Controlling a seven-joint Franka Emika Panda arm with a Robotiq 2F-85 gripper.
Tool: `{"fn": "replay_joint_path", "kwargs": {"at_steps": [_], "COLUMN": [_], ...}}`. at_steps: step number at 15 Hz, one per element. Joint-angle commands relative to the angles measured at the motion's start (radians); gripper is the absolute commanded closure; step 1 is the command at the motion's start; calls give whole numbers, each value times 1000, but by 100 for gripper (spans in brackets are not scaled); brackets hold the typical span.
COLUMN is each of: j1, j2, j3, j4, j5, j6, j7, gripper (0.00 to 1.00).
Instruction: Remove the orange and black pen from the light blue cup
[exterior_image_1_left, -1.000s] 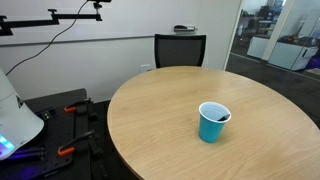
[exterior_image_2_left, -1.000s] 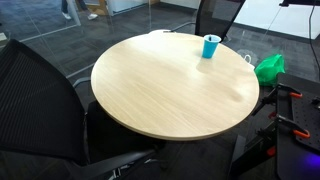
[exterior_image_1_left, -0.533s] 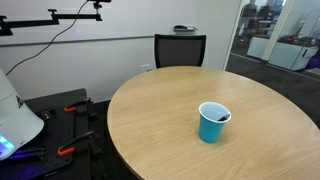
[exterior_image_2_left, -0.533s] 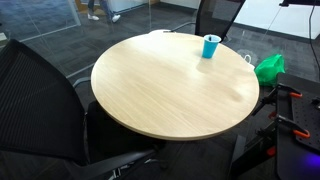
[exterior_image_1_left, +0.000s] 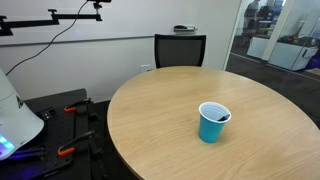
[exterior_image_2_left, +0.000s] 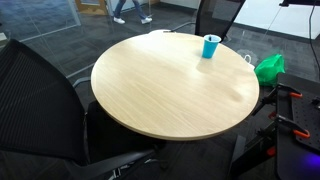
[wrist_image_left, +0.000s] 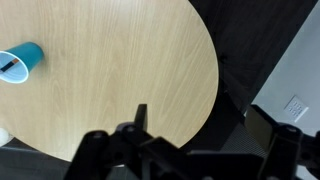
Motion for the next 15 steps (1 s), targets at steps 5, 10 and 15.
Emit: {"fn": "replay_joint_path", "kwargs": {"at_steps": [5,10,15], "j1": [-93,-189,-261], "j2": [70,133,190], "j3": [-68,-30,35], "j4": [36,35,25], "j5": [-119,-313,-566], "j6": [7,34,50], "j7": [-68,34,229], "gripper": [0,0,0]}}
